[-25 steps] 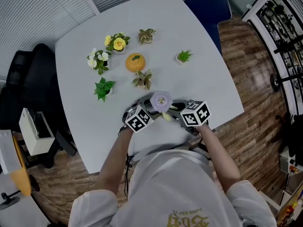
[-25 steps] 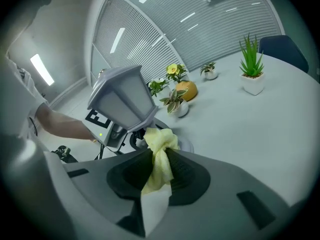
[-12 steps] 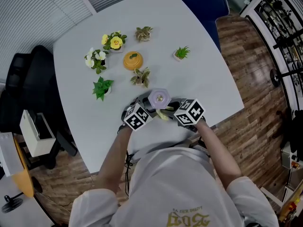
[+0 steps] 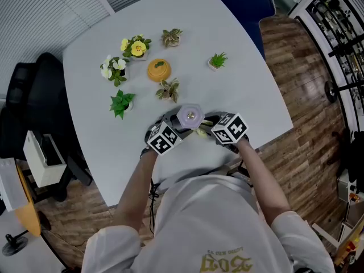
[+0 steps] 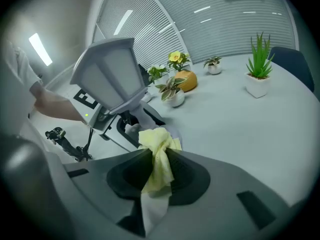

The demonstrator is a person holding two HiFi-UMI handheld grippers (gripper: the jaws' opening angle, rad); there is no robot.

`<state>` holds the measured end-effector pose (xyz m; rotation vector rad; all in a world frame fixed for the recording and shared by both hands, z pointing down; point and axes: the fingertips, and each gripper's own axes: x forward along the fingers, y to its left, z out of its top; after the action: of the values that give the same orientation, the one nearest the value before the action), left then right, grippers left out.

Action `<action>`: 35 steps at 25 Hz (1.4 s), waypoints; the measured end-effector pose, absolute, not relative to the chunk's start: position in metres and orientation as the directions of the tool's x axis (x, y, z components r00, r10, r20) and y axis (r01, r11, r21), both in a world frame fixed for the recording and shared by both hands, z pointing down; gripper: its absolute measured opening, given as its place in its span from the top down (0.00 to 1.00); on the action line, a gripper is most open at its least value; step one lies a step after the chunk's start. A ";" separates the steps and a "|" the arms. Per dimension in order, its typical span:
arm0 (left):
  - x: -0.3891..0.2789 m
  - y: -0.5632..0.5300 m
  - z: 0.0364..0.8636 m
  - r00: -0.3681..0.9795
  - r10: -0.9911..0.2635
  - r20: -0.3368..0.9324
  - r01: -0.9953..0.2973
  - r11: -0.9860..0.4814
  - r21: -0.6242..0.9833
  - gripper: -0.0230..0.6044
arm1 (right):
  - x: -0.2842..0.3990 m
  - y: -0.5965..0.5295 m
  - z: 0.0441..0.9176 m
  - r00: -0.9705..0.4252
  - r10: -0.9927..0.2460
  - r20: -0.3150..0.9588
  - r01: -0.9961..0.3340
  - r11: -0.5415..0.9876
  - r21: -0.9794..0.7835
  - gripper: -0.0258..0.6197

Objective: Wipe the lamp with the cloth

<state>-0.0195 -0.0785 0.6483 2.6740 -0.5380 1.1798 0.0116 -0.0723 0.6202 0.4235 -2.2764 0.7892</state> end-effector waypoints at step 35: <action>-0.020 -0.078 0.648 0.621 -0.262 0.739 -0.392 -0.920 0.003 0.49 | 0.008 -0.063 0.617 -0.692 -0.112 0.713 -0.565 0.699 -0.439 0.82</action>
<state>-0.0195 -0.0785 0.6481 2.6775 -0.5451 1.1813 0.0084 -0.0632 0.6170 0.5146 -2.2315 0.8702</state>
